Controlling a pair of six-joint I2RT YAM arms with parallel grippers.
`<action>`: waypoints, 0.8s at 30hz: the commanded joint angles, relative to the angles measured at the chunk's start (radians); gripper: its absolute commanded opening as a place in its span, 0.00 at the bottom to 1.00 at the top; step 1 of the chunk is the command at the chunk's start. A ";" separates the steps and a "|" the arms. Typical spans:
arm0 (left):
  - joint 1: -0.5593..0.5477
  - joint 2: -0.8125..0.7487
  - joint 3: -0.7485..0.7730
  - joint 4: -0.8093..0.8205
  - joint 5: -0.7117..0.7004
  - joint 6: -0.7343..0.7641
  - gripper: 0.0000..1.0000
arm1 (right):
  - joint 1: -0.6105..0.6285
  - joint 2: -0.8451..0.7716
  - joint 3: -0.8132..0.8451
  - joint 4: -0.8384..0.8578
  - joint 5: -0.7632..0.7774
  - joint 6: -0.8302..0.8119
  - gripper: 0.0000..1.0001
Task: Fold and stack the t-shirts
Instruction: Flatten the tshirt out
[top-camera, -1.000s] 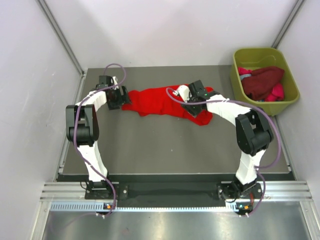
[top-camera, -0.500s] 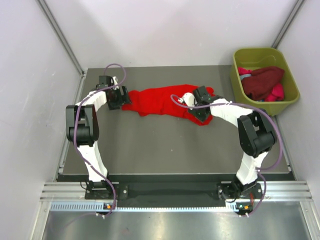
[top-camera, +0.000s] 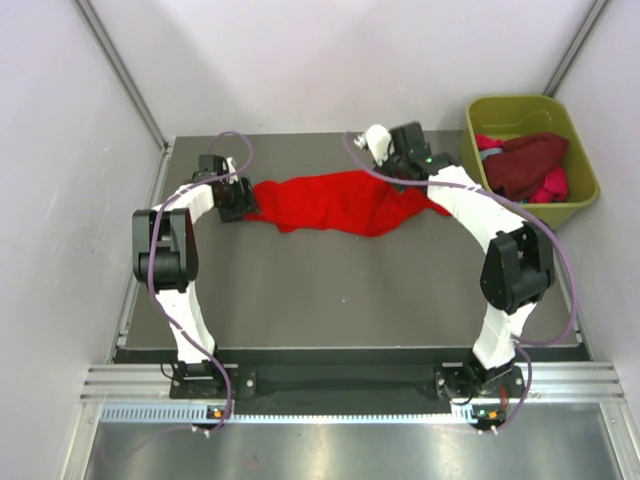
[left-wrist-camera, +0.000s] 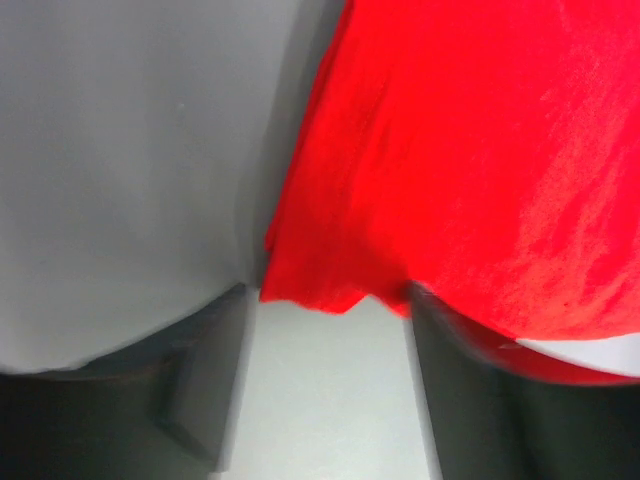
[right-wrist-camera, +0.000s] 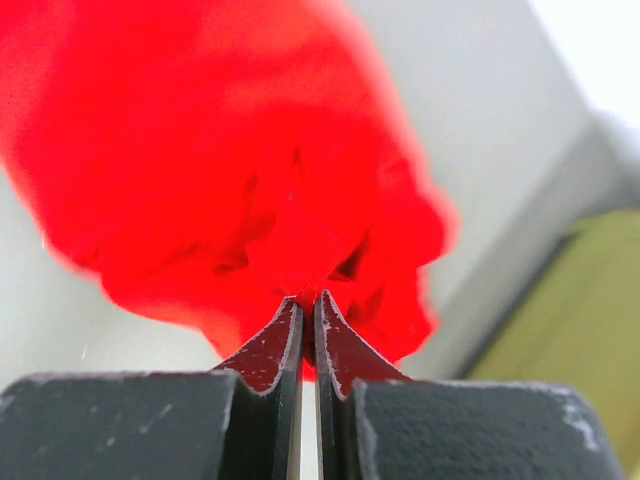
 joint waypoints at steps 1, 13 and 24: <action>0.002 0.052 0.051 0.017 0.065 0.022 0.62 | -0.006 -0.073 0.125 -0.008 0.027 0.002 0.00; -0.010 -0.161 0.082 -0.091 0.048 0.111 0.00 | -0.032 -0.184 0.114 0.027 0.086 0.037 0.00; -0.010 -0.690 0.130 -0.196 0.059 0.232 0.00 | -0.059 -0.675 0.007 0.020 0.117 0.117 0.00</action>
